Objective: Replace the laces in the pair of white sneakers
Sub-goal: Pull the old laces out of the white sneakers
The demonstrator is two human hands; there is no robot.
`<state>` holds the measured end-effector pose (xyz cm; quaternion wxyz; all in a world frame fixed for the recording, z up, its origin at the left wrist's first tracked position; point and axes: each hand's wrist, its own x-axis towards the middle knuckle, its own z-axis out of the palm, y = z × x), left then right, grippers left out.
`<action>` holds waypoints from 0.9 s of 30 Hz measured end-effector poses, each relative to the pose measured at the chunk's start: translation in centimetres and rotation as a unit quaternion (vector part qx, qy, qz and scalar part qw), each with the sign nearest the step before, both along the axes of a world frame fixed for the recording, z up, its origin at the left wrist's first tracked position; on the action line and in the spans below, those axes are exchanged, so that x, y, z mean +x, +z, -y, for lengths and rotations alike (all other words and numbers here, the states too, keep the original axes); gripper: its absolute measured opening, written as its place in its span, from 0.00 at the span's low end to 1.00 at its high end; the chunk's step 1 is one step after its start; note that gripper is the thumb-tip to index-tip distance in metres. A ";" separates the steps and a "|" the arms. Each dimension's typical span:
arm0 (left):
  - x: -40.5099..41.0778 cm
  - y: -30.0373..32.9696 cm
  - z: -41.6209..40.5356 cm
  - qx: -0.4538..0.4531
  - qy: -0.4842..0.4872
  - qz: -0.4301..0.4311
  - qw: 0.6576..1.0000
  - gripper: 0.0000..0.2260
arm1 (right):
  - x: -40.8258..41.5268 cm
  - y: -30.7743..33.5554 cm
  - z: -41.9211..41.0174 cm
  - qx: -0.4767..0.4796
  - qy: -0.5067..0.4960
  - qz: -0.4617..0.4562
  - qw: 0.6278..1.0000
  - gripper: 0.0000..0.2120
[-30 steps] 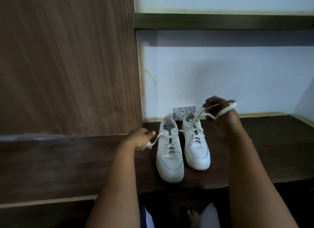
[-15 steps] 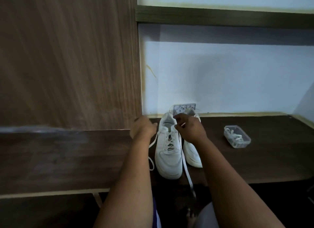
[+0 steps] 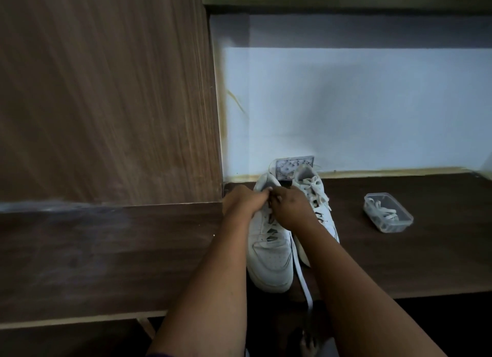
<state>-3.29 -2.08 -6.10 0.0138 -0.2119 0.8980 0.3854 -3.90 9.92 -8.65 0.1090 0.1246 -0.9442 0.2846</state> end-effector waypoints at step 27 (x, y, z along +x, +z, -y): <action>0.0 -2.5 2.8 0.111 -0.102 -0.057 0.987 0.19 | -0.8 -0.8 0.9 -0.038 -0.042 0.090 0.994 0.10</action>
